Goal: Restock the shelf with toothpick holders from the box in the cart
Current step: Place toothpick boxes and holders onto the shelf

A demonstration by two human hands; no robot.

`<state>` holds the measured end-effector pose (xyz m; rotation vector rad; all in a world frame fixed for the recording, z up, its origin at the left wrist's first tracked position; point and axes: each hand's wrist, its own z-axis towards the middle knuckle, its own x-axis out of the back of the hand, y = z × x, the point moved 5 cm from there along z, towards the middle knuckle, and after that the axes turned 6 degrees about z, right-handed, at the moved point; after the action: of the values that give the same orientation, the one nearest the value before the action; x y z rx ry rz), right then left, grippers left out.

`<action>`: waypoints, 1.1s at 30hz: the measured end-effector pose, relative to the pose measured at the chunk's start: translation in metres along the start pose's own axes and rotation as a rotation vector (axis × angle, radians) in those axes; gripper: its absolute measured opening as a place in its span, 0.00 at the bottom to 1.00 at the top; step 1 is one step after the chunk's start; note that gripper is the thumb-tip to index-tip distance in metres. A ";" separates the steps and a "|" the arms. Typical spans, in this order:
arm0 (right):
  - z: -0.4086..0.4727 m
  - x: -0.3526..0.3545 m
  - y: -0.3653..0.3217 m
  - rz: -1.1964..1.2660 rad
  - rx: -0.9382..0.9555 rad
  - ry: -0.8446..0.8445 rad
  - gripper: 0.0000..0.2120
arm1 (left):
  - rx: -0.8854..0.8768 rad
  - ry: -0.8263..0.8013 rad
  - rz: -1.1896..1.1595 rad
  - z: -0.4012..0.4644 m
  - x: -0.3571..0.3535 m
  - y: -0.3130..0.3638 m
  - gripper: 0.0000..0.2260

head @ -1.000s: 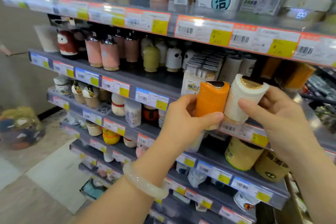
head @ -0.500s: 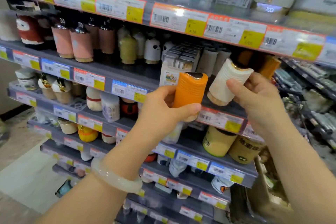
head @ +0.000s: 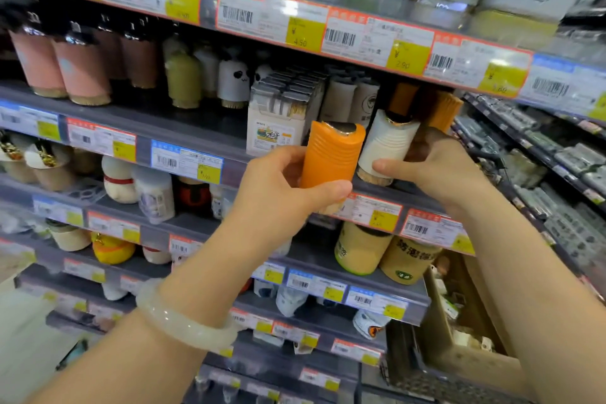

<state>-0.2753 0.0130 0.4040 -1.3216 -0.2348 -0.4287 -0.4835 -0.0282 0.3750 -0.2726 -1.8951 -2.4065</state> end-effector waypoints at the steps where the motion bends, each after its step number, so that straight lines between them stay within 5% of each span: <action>1: 0.000 0.001 0.000 -0.003 -0.008 0.001 0.19 | 0.001 -0.002 0.005 0.001 0.000 0.000 0.21; 33: 0.039 -0.024 0.000 -0.073 -0.031 0.022 0.26 | 0.017 0.025 -0.023 -0.003 -0.009 0.005 0.17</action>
<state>-0.2940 0.0548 0.4038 -1.3408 -0.2591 -0.5101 -0.4744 -0.0327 0.3775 -0.2200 -1.9182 -2.3959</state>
